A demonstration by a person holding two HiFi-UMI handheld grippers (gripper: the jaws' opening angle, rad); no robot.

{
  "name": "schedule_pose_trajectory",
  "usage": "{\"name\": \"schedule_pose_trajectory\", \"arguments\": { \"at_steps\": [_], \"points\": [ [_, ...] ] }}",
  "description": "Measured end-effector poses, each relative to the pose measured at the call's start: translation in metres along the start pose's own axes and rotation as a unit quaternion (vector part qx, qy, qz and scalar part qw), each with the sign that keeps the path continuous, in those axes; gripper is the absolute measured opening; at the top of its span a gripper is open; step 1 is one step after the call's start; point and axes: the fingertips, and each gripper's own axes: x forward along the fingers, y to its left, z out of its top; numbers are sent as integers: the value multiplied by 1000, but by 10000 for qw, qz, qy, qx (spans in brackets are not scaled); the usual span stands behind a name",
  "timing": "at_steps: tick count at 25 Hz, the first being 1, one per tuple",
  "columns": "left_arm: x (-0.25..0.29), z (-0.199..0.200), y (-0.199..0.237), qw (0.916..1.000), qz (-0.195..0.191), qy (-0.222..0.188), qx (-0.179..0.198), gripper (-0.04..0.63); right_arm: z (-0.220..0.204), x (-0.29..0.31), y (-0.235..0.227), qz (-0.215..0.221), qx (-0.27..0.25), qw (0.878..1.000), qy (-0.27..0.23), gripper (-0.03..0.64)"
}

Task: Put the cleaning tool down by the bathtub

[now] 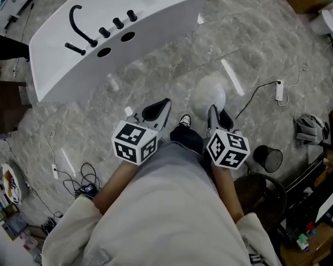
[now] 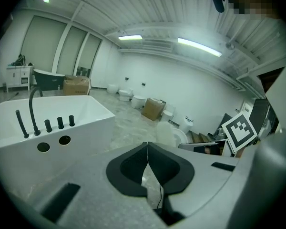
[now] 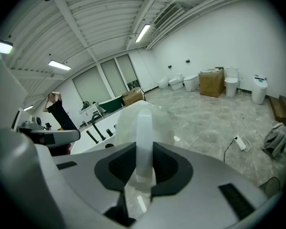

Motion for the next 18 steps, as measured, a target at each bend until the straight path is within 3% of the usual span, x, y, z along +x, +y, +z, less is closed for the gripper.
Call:
{"name": "schedule_pose_trajectory", "arguments": {
  "at_steps": [8, 18],
  "points": [
    [31, 28, -2, 9998, 141, -167, -18, 5, 37, 22, -27, 205, 234, 9993, -205, 75],
    [46, 34, -5, 9993, 280, -198, -143, 5, 47, 28, -47, 244, 345, 9989, -195, 75]
  ]
}}
